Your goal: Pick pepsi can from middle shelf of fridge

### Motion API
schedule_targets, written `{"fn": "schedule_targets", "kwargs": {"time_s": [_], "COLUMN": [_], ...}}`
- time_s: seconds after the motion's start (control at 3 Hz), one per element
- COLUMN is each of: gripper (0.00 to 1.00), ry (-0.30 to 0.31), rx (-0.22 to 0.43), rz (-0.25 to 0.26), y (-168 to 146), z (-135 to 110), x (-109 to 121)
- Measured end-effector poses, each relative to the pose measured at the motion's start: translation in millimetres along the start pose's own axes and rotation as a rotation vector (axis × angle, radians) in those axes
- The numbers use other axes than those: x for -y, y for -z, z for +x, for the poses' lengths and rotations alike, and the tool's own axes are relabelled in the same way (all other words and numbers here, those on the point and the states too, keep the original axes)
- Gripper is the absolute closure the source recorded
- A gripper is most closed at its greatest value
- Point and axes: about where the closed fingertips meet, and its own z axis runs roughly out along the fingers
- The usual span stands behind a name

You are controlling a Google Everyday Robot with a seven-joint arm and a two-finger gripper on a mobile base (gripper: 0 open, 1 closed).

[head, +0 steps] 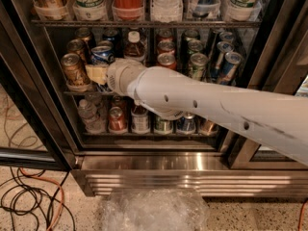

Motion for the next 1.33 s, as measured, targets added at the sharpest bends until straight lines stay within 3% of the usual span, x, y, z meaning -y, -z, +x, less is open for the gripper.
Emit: {"fn": "schedule_targets", "kwargs": {"time_s": [0.67,1.33], "gripper": [1.00,1.00], "ry": [0.006,0.019], "rx": [-0.001,0.051], "rz": [-0.037,0.035], "y": [9,76], "z": [-7,-34], "x": [-2,18]}}
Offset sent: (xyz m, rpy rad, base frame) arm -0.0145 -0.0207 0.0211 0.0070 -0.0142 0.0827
